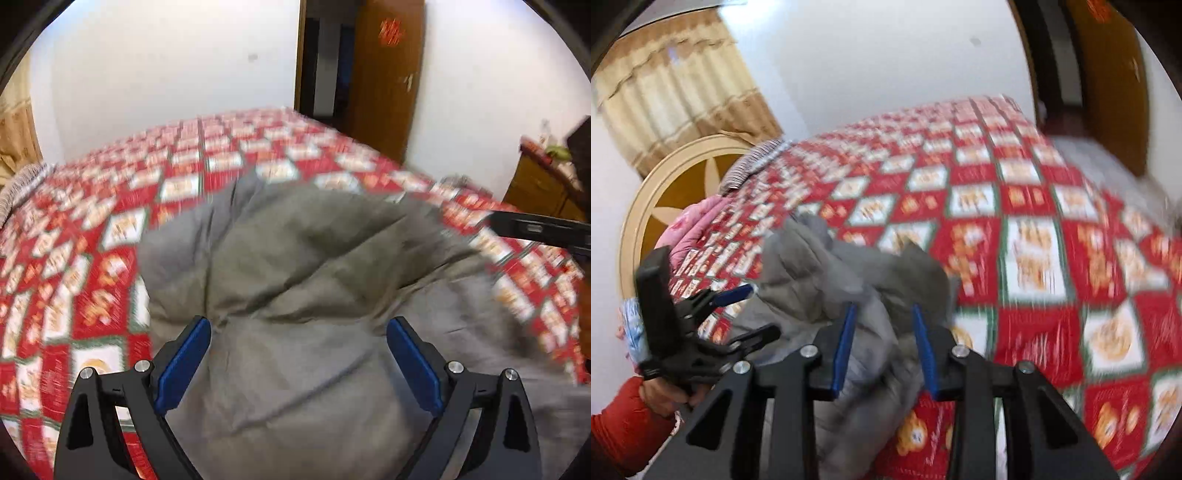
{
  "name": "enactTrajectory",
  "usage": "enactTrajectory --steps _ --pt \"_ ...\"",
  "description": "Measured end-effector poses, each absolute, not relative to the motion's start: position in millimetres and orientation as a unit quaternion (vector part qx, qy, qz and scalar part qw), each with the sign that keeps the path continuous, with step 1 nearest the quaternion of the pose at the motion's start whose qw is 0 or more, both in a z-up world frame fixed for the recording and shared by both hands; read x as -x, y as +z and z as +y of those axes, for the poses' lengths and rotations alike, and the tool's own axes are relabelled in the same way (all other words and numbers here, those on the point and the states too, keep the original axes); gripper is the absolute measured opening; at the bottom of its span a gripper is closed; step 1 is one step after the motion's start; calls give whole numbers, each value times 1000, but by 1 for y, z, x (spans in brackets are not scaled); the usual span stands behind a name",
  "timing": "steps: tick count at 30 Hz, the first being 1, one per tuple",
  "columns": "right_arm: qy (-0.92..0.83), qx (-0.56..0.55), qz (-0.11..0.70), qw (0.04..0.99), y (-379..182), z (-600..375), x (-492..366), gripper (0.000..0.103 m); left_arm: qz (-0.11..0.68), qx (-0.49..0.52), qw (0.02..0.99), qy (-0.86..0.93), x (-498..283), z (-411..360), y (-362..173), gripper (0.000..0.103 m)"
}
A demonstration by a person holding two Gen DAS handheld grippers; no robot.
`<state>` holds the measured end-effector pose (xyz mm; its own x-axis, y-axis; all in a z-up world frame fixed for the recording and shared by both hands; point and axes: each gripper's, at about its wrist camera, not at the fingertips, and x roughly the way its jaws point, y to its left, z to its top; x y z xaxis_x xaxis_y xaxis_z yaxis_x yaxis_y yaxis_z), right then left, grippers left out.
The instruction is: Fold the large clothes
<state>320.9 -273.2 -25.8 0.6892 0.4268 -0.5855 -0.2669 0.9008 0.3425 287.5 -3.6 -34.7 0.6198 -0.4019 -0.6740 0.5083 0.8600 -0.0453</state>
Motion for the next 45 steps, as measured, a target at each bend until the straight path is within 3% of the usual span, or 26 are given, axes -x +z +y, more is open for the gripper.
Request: enactTrajectory --steps 6,11,16,22,24,26,27,29,32,35,38,40,41,42,45 --pt "206 -73 334 917 -14 -270 -325 37 333 -17 870 -362 -235 -25 8 96" --pt "227 -46 352 907 -32 -267 -320 37 370 -98 837 -392 -205 -90 -64 96" --pt "252 -25 376 891 -55 -255 -329 37 299 -243 851 -357 -177 -121 -111 96" --pt "209 -22 460 863 -112 -241 -370 30 286 -249 850 -365 -175 -120 -118 96" --pt "211 -51 453 865 -109 -246 -368 31 292 -235 844 -385 -173 -111 -108 96" --pt "211 -108 426 873 -92 -265 -356 41 305 -205 835 -408 -174 -93 -92 96" --pt "205 -126 420 875 -85 -273 -351 63 310 -189 834 -414 -175 -81 -82 97" --pt "182 -162 405 881 -68 -295 -334 89 311 -155 840 -416 -177 -50 -61 97" --pt "166 -200 396 881 -55 -317 -312 102 292 -91 855 -419 -181 7 -30 98" --pt "146 -230 430 861 -66 -313 -315 103 269 -29 892 -363 -196 63 -14 98" --pt "128 -221 457 852 -82 -292 -331 103 306 47 912 -270 -245 107 -24 98" --pt "132 -198 456 858 -86 -275 -339 87 347 99 902 -237 -275 126 -46 98" --pt "136 -162 447 869 -84 -259 -342 53 367 113 896 -222 -290 132 -57 98" --pt "138 -127 444 876 -83 -246 -343 35 378 117 893 -213 -297 132 -63 98" --pt "174 -81 428 883 -83 -219 -345 24 396 130 886 -204 -316 138 -79 98"
